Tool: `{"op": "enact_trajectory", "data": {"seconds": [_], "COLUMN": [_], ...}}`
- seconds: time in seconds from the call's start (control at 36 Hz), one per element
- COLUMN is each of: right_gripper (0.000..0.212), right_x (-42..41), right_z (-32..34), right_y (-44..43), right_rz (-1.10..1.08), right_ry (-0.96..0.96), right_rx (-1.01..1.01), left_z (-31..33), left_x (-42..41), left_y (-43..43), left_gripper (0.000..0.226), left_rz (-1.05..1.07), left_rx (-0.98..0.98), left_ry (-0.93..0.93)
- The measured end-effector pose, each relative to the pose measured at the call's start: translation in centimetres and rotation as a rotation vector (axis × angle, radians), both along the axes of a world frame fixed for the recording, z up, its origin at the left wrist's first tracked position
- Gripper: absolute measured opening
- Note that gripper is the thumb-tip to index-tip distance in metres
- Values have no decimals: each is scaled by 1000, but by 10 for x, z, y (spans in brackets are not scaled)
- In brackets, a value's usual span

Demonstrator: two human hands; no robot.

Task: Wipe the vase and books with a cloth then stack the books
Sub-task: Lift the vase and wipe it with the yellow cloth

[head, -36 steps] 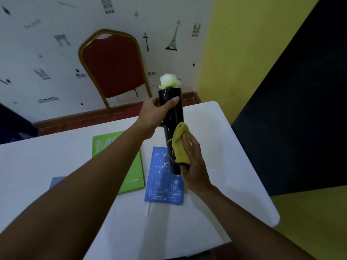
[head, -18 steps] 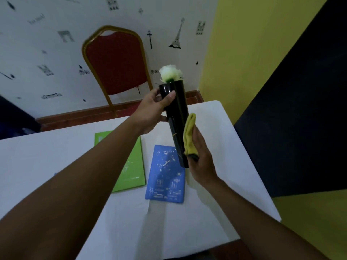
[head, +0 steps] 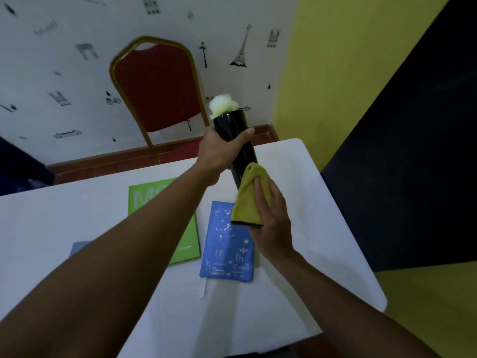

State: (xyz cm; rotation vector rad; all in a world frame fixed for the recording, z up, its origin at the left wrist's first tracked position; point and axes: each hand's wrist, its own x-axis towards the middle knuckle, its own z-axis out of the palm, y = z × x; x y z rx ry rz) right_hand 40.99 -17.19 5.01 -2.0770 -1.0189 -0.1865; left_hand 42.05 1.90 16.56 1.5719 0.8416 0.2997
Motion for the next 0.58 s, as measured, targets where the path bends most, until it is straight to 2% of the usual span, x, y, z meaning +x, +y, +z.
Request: {"op": "enact_trajectory", "data": {"seconds": [0.11, 0.14, 0.19, 0.31, 0.39, 0.5, 0.58], "right_gripper": [59, 60, 75, 75, 75, 74, 80], "right_x": [13, 20, 37, 65, 63, 37, 15], "right_z": [14, 20, 35, 63, 68, 33, 2], "right_y": [4, 8, 17, 34, 36, 18, 3], "right_rz": [170, 177, 153, 164, 190, 174, 175], "right_ry": [170, 211, 287, 402, 412, 296, 286], "right_rx": [92, 101, 120, 171, 160, 152, 113], "left_z": [-1, 0, 2, 7, 8, 11, 11], "left_x": [-3, -5, -9, -16, -18, -17, -19], "left_y": [8, 9, 9, 9, 12, 22, 26], "left_gripper": [72, 57, 35, 31, 27, 38, 42], "left_rz": [-42, -89, -185, -291, -288, -243, -217], "left_rx": [-132, -163, -219, -264, -308, -318, -284], "left_ry": [-39, -51, -61, -74, -105, -159, -171]}}
